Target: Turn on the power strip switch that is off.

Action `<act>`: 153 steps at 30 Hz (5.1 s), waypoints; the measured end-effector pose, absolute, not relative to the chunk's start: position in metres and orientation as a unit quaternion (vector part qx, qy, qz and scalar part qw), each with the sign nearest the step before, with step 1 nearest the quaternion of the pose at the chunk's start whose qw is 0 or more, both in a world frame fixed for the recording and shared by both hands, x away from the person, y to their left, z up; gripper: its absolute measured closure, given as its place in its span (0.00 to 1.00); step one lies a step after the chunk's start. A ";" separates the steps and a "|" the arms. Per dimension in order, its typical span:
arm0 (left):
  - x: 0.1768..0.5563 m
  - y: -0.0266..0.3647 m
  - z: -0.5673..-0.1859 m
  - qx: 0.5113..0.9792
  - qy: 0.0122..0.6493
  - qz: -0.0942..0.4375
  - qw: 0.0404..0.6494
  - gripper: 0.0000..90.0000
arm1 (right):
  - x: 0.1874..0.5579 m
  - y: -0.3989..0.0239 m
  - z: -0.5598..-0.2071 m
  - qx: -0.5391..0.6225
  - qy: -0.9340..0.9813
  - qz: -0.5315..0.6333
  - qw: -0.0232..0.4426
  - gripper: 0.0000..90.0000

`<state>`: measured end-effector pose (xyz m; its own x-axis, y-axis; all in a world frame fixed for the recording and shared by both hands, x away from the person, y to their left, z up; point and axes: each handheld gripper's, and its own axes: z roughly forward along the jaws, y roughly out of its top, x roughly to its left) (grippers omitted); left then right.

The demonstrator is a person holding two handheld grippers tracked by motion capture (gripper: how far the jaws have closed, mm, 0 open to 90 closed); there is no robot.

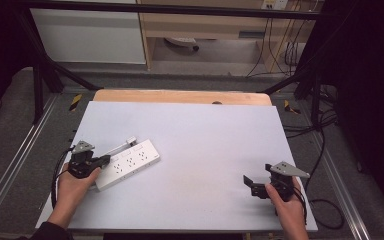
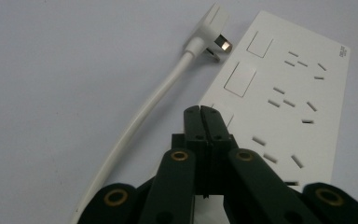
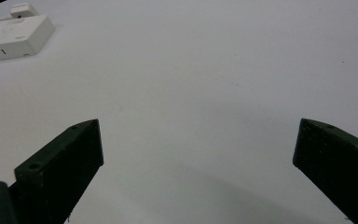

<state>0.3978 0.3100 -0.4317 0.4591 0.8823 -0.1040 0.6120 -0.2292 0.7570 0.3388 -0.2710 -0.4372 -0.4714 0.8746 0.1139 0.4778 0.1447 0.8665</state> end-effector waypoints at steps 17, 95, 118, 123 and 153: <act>0.397 0.310 -0.432 0.764 0.486 0.181 0.383 1.00 | 0.339 -0.271 -0.437 0.467 0.725 0.458 0.216 0.02; 0.395 0.306 -0.422 0.717 0.464 0.211 0.476 0.64 | 0.339 -0.271 -0.437 0.466 0.725 0.459 0.217 0.02; 0.394 0.298 -0.420 0.711 0.435 0.206 0.513 0.37 | 0.339 -0.271 -0.437 0.466 0.725 0.458 0.217 0.02; 0.393 0.296 -0.418 0.705 0.432 0.209 0.523 0.28 | 0.339 -0.271 -0.437 0.465 0.725 0.458 0.217 0.02; 0.380 0.299 -0.405 0.673 0.441 0.218 0.552 0.07 | 0.338 -0.272 -0.437 0.468 0.723 0.460 0.217 0.02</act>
<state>0.3798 0.2989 -0.4054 0.5155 0.8349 -0.1929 0.3529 -0.0017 0.9357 0.3380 -0.2725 -0.4369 -0.4682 0.8759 0.1169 0.4770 0.1392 0.8678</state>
